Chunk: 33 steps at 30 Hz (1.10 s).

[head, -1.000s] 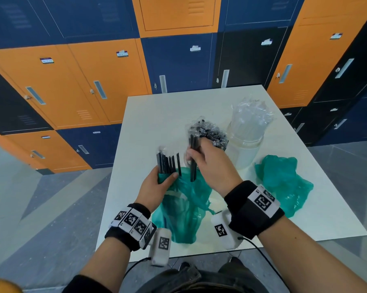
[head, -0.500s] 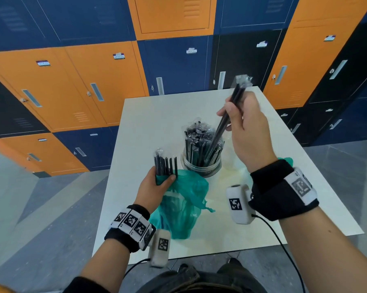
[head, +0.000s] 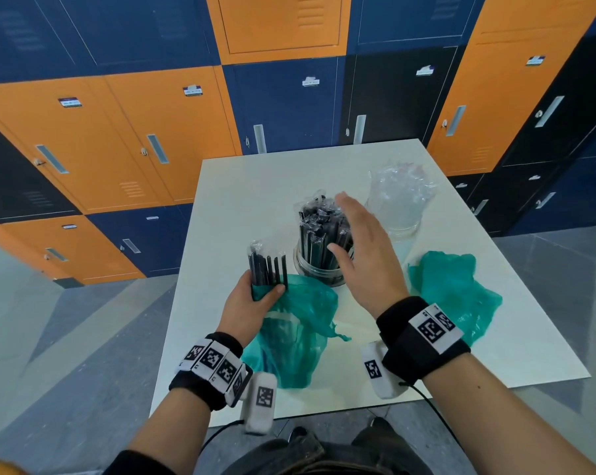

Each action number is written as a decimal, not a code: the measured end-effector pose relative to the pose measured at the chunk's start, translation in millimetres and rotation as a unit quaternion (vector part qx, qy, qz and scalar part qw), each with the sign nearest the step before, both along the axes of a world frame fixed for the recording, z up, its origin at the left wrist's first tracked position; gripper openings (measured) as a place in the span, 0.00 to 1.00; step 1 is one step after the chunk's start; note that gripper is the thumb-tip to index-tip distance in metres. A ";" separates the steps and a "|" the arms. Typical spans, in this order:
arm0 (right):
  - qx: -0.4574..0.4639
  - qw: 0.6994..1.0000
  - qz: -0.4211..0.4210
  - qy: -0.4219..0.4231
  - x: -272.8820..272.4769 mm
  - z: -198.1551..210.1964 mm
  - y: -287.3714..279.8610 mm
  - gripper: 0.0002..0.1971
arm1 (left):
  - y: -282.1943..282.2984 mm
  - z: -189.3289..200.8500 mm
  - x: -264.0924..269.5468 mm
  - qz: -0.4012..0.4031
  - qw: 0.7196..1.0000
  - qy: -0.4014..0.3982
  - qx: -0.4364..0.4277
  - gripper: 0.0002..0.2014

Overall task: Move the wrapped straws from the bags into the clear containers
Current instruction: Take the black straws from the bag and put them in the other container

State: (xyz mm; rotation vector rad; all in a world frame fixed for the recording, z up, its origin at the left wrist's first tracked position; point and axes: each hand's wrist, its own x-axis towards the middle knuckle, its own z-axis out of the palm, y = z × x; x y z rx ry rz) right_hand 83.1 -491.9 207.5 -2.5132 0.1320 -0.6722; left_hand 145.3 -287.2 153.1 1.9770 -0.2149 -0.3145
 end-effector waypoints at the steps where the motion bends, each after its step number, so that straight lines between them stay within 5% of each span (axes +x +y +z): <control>1: -0.043 0.999 0.013 0.019 0.7 -4.1 0.9 0.28 | 0.1 -0.3 -0.2 0.001 1.000 0.001 -0.001 0.13; 7: -0.185 0.979 -0.007 0.084 -2.0 -28.8 2.1 0.26 | 0.0 -0.1 1.3 0.005 1.000 0.002 -0.001 0.11; 10: -0.140 0.990 -0.026 0.016 -1.1 -14.4 9.4 0.25 | 0.7 -0.5 4.1 0.009 1.000 0.001 0.001 0.11; 14: -0.063 0.989 0.054 -0.126 -8.4 -5.1 30.0 0.08 | 0.5 0.1 4.7 0.004 1.000 -0.003 -0.015 0.10; 21: 0.006 0.980 0.067 0.187 -1.0 -29.5 43.0 0.25 | 1.1 3.7 7.3 -0.030 1.000 -0.004 0.004 0.11; 27: 0.129 0.972 0.095 0.175 9.1 -29.6 49.9 0.15 | -3.4 5.7 7.7 -0.039 0.997 0.042 -0.050 0.17; 33: 0.175 0.967 0.065 0.171 13.0 -30.7 46.0 0.16 | -4.4 4.1 8.6 -0.046 0.996 0.050 -0.064 0.18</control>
